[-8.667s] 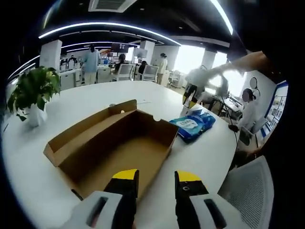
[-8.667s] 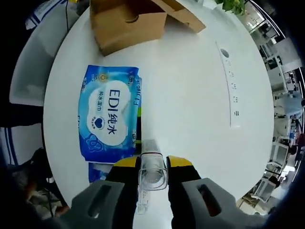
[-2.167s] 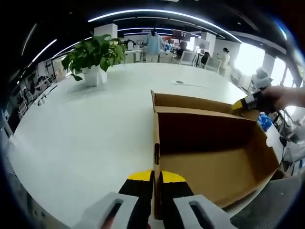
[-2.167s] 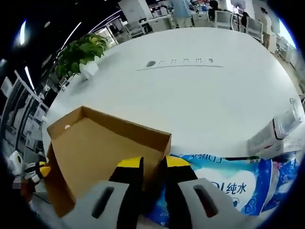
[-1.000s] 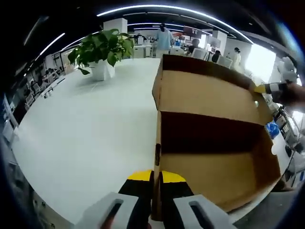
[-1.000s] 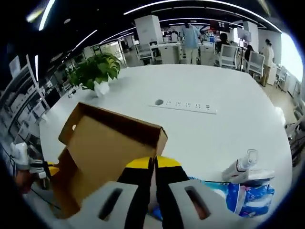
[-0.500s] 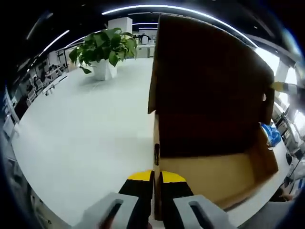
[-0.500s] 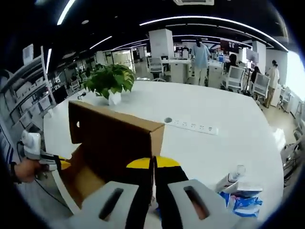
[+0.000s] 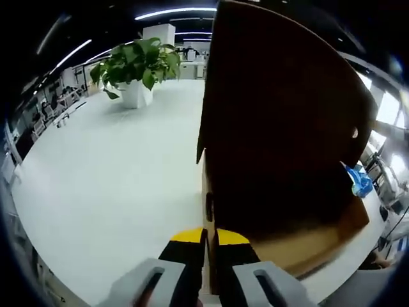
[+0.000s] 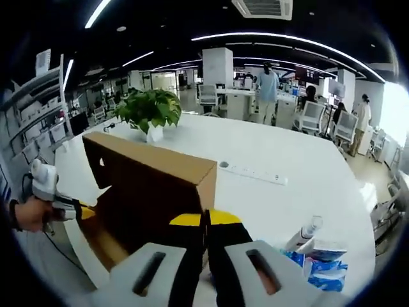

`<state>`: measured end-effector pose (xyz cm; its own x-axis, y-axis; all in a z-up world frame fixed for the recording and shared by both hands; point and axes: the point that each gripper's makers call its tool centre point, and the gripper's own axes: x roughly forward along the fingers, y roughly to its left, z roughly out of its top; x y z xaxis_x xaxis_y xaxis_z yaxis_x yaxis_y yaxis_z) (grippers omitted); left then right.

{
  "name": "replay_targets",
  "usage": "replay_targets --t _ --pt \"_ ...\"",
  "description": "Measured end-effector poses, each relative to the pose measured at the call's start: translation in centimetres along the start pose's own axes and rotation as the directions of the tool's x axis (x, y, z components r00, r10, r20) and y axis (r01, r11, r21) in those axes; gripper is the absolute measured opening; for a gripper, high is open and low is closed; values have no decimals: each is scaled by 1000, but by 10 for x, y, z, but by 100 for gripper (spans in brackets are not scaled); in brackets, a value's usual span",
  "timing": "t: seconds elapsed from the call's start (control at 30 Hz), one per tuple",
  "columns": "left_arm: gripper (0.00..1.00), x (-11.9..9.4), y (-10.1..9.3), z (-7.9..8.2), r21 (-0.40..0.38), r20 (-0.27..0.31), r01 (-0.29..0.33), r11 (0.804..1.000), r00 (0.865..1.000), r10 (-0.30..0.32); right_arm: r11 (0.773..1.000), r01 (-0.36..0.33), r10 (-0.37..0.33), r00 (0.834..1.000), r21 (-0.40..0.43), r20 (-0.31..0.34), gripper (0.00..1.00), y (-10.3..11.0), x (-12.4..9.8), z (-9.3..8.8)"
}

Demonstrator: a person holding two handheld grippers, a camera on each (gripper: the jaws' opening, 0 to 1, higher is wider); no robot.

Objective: Operate the shoe box by opening the lid, removing the specified soft item, and placing it in the target area until the item is outside and the box remains undamaged.

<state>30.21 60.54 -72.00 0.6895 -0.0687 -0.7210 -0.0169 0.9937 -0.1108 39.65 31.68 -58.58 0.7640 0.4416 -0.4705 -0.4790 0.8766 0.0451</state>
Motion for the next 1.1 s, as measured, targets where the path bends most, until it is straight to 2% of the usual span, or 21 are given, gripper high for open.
replay_targets --t 0.37,0.53,0.63,0.7,0.77,0.97,1.1 --pt "6 1 0 0 6 21 43 999 999 -43 1000 15 -14 999 -17 31 0 12 -19 -20" --pt "7 -1 -1 -1 13 23 77 997 997 -78 999 25 -26 997 25 75 0 15 -25 -28" --pt "9 -4 -2 -1 26 26 91 995 995 -92 999 28 -30 996 17 84 0 19 -28 -33" --pt "11 -5 -5 -2 7 20 139 990 990 -139 1000 31 -31 996 5 89 0 20 -30 -37" --pt "10 -8 1 -1 6 30 137 991 990 -137 1000 3 -5 993 22 115 0 23 -32 -39" --pt "14 -26 5 4 48 66 133 990 988 -136 1000 0 3 994 -23 110 1 29 -38 -54" --pt "15 -30 6 0 55 62 143 988 987 -146 1000 -1 3 995 -27 98 1 30 -39 -64"
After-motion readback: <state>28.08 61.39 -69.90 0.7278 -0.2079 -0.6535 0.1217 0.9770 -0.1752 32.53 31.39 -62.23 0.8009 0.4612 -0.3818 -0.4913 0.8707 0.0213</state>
